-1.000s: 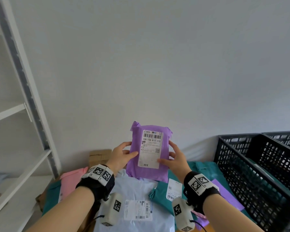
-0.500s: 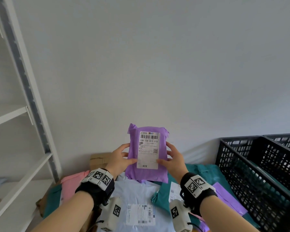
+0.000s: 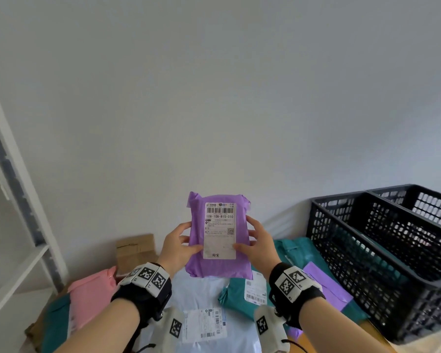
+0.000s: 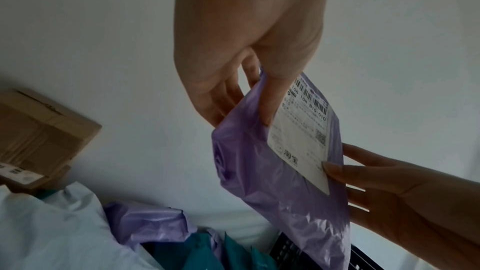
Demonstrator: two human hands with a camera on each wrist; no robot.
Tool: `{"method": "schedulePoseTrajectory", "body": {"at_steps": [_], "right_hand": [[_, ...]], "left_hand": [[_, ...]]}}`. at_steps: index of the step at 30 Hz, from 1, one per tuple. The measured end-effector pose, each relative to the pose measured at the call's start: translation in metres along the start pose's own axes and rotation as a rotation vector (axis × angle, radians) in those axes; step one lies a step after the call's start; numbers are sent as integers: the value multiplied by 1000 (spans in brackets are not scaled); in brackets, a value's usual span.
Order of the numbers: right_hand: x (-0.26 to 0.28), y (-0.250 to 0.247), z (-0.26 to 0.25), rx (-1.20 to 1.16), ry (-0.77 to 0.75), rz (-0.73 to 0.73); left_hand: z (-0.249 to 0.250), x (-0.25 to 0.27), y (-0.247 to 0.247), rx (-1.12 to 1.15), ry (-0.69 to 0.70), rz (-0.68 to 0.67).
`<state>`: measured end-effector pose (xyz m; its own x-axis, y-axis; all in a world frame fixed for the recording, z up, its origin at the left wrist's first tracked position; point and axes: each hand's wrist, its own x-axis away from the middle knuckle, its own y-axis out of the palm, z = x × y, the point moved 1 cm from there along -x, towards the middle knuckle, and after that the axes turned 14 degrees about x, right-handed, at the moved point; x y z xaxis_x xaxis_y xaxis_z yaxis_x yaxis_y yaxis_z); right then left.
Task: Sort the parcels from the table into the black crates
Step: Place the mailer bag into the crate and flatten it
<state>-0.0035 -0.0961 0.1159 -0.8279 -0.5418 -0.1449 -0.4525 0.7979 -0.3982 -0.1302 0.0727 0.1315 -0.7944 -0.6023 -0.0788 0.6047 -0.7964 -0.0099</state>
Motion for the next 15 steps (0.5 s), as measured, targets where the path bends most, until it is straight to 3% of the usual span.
{"method": "schedulePoseTrajectory", "body": {"at_steps": [7,15], "right_hand": [[25,-42,41,84,132,144],[77,-123,91,187,311,335]], "left_hand": [[-25,-10,60,-28,-35,-165],[-56,1,171,45,-84,-355]]}}
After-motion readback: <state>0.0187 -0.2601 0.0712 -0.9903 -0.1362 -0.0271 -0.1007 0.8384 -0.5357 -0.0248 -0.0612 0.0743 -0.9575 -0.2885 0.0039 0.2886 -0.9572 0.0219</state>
